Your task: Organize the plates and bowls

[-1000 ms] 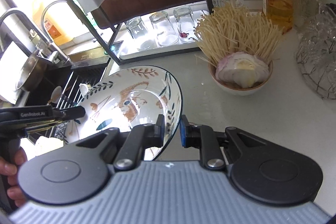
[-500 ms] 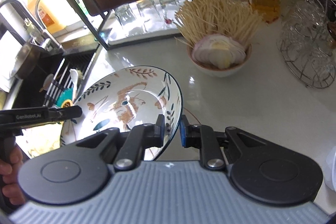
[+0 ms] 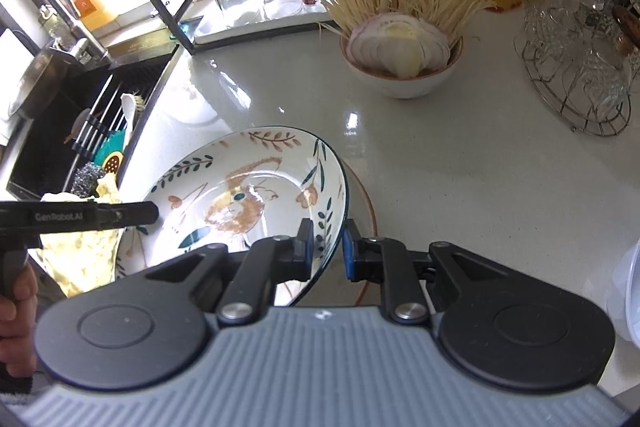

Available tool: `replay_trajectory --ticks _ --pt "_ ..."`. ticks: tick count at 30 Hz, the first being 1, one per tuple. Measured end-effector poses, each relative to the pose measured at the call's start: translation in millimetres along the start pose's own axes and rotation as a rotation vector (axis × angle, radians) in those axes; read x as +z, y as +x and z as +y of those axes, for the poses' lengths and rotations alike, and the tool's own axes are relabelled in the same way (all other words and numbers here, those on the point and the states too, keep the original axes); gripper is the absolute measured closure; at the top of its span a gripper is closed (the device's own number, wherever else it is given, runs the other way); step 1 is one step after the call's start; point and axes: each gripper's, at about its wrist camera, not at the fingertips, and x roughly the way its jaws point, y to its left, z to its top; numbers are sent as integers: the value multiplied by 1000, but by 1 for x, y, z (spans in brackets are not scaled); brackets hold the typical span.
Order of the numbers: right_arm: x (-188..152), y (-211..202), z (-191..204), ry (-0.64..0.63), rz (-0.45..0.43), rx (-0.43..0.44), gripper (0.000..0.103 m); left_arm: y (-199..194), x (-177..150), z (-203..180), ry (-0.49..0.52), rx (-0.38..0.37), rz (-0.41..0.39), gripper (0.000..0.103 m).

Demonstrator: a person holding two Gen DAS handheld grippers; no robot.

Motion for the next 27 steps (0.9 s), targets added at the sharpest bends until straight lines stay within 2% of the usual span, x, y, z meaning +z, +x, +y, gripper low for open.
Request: replay_trajectory --ticks 4,9,16,19,27 --pt "-2 5 -1 10 22 -21 85 8 -3 -4 15 12 39 94" --pt "-4 10 -2 -6 34 -54 84 13 -5 -10 42 24 44 95" --pt "-9 15 -3 12 42 -50 82 15 -3 -12 59 44 39 95" --pt "-10 18 -2 7 56 -49 82 20 -6 -8 41 49 61 95" --pt "-9 18 -2 6 25 -60 82 22 -9 -7 40 50 68 94"
